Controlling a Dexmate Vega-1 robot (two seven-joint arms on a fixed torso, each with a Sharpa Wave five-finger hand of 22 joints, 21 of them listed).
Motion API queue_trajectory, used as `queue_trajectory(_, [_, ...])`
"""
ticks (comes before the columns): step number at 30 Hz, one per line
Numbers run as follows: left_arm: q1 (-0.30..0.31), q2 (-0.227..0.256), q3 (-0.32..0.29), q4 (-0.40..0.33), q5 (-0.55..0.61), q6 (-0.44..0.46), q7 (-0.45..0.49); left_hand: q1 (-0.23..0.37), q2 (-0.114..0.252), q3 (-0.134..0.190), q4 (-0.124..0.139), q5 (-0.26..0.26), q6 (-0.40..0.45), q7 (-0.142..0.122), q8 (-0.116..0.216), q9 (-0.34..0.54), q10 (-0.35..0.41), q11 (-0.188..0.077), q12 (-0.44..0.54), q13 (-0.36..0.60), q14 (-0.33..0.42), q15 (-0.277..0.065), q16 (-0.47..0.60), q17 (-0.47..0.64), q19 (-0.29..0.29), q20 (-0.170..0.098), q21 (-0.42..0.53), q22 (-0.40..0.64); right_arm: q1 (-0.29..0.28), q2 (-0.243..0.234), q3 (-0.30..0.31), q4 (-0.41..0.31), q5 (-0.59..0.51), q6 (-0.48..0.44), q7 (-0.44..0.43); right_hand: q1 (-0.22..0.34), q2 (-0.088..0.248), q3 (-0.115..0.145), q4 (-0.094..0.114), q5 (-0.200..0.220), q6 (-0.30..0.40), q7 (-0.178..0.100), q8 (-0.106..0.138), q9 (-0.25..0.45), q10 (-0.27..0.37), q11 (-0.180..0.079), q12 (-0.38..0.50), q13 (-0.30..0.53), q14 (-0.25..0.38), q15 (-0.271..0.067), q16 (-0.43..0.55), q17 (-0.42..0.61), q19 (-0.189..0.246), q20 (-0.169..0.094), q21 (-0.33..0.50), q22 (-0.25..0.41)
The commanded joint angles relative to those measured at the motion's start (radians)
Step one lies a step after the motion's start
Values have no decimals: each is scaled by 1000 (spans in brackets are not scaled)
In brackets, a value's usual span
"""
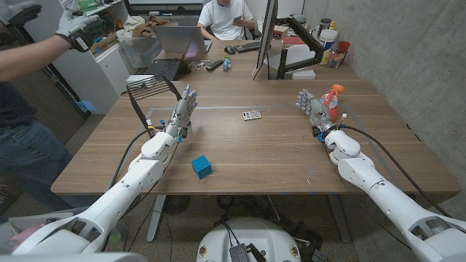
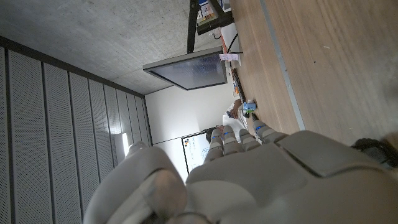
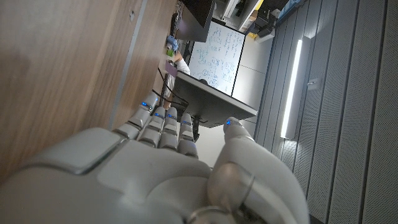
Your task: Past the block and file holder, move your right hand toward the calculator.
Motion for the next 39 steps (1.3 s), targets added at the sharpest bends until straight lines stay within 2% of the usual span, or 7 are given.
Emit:
queue_trajectory(1, [-4, 1, 3, 3, 1, 6, -4, 10, 1, -1, 6, 7, -2, 9, 4, 4, 2, -8, 5, 4, -8, 0, 4, 5, -8, -34, 5, 2, 1, 3, 0, 5, 2, 4, 2, 7, 2, 7, 0, 5, 8, 0, 4, 4, 7, 1, 3, 4, 9, -2, 6, 3, 3, -10, 4, 3])
queue_trajectory(24, [-22, 8, 14, -9, 15, 25, -6, 12, 4, -6, 5, 8, 2, 14, 4, 5, -5, 3, 3, 4, -14, 4, 2, 5, -14, -30, -1, 3, -8, -7, 6, -7, -3, 16, 0, 6, 2, 7, -6, 5, 14, -3, 5, 4, 8, -3, 4, 4, 12, -5, 6, 2, 3, -5, -12, 3])
queue_trajectory(39, [-34, 14, 23, -19, 24, 46, -6, 13, 6, -8, 5, 9, 2, 12, 3, 5, -7, -1, 3, 4, -15, 5, 3, 5, -18, -25, -5, 3, -3, -12, -10, -3, -35, 32, 5, 3, 2, 6, -8, 5, 26, -7, 9, 4, 9, -2, 4, 4, 13, -6, 6, 1, 1, -3, -23, 4])
